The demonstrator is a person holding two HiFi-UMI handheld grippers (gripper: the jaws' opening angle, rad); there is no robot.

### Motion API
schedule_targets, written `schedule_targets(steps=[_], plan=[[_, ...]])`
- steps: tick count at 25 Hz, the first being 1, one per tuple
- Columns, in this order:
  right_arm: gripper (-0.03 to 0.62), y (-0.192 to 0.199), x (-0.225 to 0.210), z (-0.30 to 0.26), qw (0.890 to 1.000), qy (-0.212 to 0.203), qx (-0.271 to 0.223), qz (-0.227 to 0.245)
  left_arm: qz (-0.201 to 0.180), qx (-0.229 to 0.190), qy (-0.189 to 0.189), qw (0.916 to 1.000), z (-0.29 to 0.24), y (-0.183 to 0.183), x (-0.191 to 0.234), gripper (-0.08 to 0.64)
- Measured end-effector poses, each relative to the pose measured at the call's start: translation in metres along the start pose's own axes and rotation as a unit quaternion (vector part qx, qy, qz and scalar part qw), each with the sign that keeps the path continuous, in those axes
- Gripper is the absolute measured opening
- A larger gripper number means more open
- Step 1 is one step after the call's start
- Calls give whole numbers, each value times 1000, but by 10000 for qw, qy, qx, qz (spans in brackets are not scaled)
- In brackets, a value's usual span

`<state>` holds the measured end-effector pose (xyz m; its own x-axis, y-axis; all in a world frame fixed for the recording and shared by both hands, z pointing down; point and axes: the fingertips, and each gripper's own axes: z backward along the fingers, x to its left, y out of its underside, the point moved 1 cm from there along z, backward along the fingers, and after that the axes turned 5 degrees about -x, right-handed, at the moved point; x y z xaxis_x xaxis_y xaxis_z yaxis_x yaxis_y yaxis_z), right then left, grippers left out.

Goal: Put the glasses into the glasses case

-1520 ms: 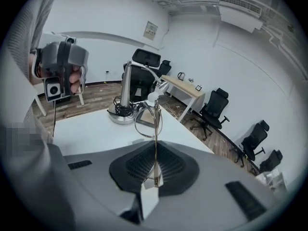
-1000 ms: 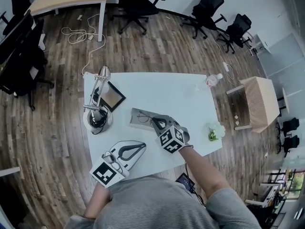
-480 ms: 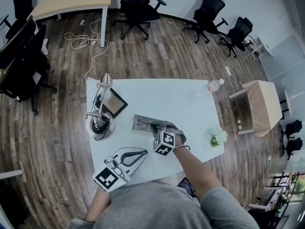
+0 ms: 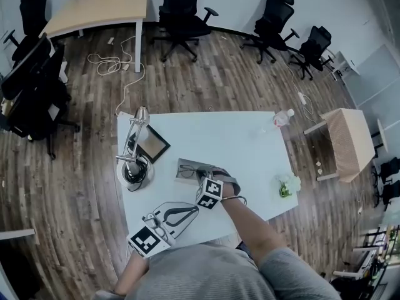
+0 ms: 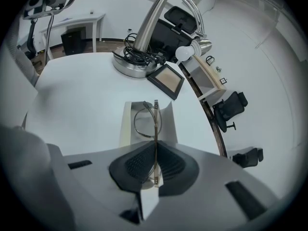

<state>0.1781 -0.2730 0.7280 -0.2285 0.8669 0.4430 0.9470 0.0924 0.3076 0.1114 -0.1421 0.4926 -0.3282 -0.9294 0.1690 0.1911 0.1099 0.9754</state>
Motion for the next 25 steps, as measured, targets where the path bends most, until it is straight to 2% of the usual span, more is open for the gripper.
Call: schedule_targets(steps=[3, 6, 9, 11, 15, 17, 20, 25], plan=[[20, -1, 1, -2, 10000, -14, 36, -20, 105, 62, 39, 9999, 0, 3, -3, 14], [20, 0, 3, -4, 9999, -12, 111, -66, -71, 71, 100, 9999, -1, 1, -5, 14], [20, 3, 5, -4, 9998, -29, 175, -98, 78, 79, 86, 9999, -1, 1, -8, 12], [20, 3, 6, -3, 9998, -55, 184, -93, -11, 85, 95, 9999, 0, -1, -8, 14], [20, 5, 14, -4, 9995, -177, 250, 16, 102, 101, 47, 9999, 3, 1, -9, 14], [21, 6, 20, -5, 9991, -292, 283, 73, 39, 96, 52, 9999, 4, -1, -8, 14], [106, 7, 28, -6, 9982, -510, 297, -79, -76, 123, 95, 9999, 4, -3, -9, 14], [129, 6, 23, 3, 9983, -443, 198, -336, -210, 117, 133, 9996, 1, -11, -12, 14]])
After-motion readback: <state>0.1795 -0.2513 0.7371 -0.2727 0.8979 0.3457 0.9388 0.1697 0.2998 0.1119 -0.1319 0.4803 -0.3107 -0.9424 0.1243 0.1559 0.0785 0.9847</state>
